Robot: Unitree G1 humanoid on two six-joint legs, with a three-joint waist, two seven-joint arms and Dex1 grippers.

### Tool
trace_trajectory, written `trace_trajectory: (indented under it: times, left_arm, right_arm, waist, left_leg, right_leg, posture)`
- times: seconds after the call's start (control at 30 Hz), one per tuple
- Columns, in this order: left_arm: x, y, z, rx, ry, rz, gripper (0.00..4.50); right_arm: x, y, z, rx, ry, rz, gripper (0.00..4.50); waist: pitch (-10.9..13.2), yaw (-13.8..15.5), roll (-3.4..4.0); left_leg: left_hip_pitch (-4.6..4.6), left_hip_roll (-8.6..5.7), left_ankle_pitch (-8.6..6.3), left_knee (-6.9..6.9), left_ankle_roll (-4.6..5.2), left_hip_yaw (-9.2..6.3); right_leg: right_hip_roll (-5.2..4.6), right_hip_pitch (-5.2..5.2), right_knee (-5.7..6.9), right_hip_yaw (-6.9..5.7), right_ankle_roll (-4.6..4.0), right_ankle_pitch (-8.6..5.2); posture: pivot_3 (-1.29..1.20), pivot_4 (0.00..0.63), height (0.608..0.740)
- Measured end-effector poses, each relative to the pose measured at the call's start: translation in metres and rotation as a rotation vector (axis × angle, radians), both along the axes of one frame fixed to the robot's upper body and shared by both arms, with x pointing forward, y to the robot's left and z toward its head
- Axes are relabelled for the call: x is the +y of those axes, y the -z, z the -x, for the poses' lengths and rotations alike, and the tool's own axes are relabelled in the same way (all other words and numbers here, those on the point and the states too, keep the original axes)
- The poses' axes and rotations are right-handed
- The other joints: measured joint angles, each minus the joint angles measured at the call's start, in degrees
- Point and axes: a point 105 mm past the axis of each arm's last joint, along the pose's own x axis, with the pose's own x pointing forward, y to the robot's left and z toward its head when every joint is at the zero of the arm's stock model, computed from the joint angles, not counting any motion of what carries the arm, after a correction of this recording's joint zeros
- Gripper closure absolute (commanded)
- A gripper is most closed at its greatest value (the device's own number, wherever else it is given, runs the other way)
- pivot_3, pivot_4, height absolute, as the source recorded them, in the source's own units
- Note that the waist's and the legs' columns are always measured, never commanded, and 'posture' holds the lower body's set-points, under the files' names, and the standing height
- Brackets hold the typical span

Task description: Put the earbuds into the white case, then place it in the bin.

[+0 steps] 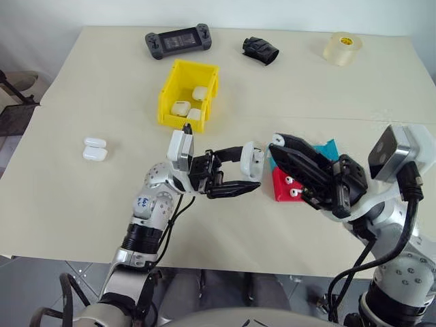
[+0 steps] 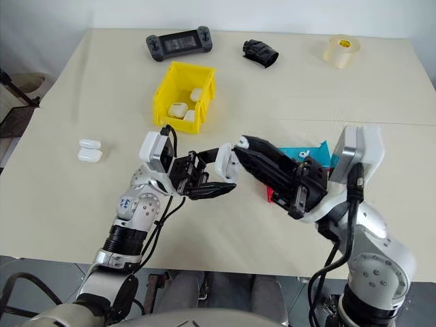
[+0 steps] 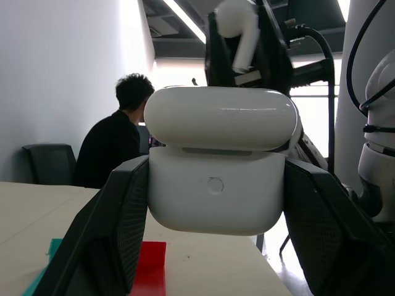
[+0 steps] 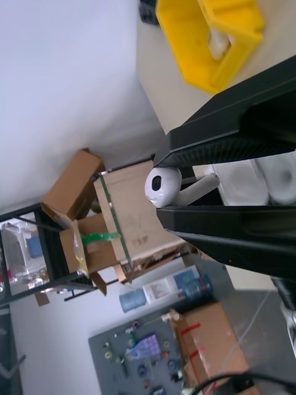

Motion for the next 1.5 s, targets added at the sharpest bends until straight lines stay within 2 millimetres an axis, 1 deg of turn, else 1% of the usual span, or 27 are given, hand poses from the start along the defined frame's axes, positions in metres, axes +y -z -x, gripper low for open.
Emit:
trace_trajectory:
  times: [0.23,0.33,0.43,0.57,0.77,1.1,1.2,1.5]
  left_arm:
    - [-0.003,-0.004,-0.001,0.001,0.007,0.017,1.68]
    - [-0.004,-0.003,-0.001,0.011,0.012,0.013,1.68]
    - [-0.003,-0.003,-0.001,0.018,0.014,0.012,1.68]
    - [-0.002,-0.004,-0.002,0.021,0.008,0.014,1.68]
    - [-0.003,-0.004,-0.002,0.025,0.005,0.016,1.68]
    - [-0.003,-0.003,-0.004,0.026,-0.015,0.002,1.68]
    - [-0.002,-0.002,-0.006,0.029,-0.027,0.002,1.68]
    - [-0.005,-0.002,-0.006,0.032,-0.029,0.008,1.68]
  right_arm:
    - [0.006,0.012,-0.003,0.012,0.049,-0.011,3.99]
    - [0.003,0.013,-0.007,-0.009,0.086,-0.016,3.99]
    - [0.0,0.02,-0.012,0.009,0.114,-0.024,3.99]
    - [-0.001,0.027,-0.012,0.023,0.116,-0.023,3.99]
    - [0.003,0.031,-0.009,0.026,0.086,-0.015,3.99]
    - [0.004,0.035,-0.013,0.027,0.082,0.004,3.99]
    - [0.003,0.036,-0.016,0.034,0.088,0.01,3.99]
    - [-0.001,0.036,-0.017,0.066,0.085,0.021,3.99]
  waist:
    - [0.0,0.0,0.0]
    - [0.0,-0.1,0.0]
    - [0.0,-0.1,0.0]
    - [0.0,-0.1,0.0]
    - [0.0,0.0,0.0]
    - [0.0,0.0,0.0]
    - [0.0,0.0,0.0]
    - [0.0,0.0,0.0]
  left_leg:
    - [0.0,-0.02,0.01,-0.01,0.01,0.01]
    - [0.01,-0.02,0.01,-0.01,0.01,0.01]
    - [0.01,-0.02,0.01,-0.01,0.01,0.01]
    - [0.01,-0.01,0.01,0.0,0.01,0.01]
    - [0.01,-0.01,0.01,0.0,0.01,0.01]
    - [0.01,-0.01,0.01,0.0,0.02,0.01]
    - [0.01,0.0,0.01,0.0,0.01,0.01]
    - [0.01,-0.01,0.01,0.01,0.02,0.01]
  right_leg:
    - [0.03,-0.01,0.01,0.01,0.0,0.0]
    - [0.05,-0.03,0.03,0.01,0.0,0.0]
    - [0.04,-0.03,0.05,0.02,0.0,0.0]
    - [0.04,-0.03,0.05,0.02,0.0,0.0]
    - [0.03,-0.02,0.04,0.03,0.0,0.0]
    - [0.04,-0.02,0.04,0.03,0.0,0.0]
    - [0.03,-0.02,0.04,0.03,0.0,0.0]
    - [0.02,-0.01,0.04,0.03,0.0,0.0]
  posture:
    - [0.0,0.15,0.74]
    - [0.0,0.15,0.74]
    - [0.0,0.15,0.74]
    - [0.0,0.15,0.74]
    - [0.0,0.15,0.74]
    - [0.0,0.15,0.74]
    - [0.0,0.15,0.74]
    - [0.0,0.15,0.74]
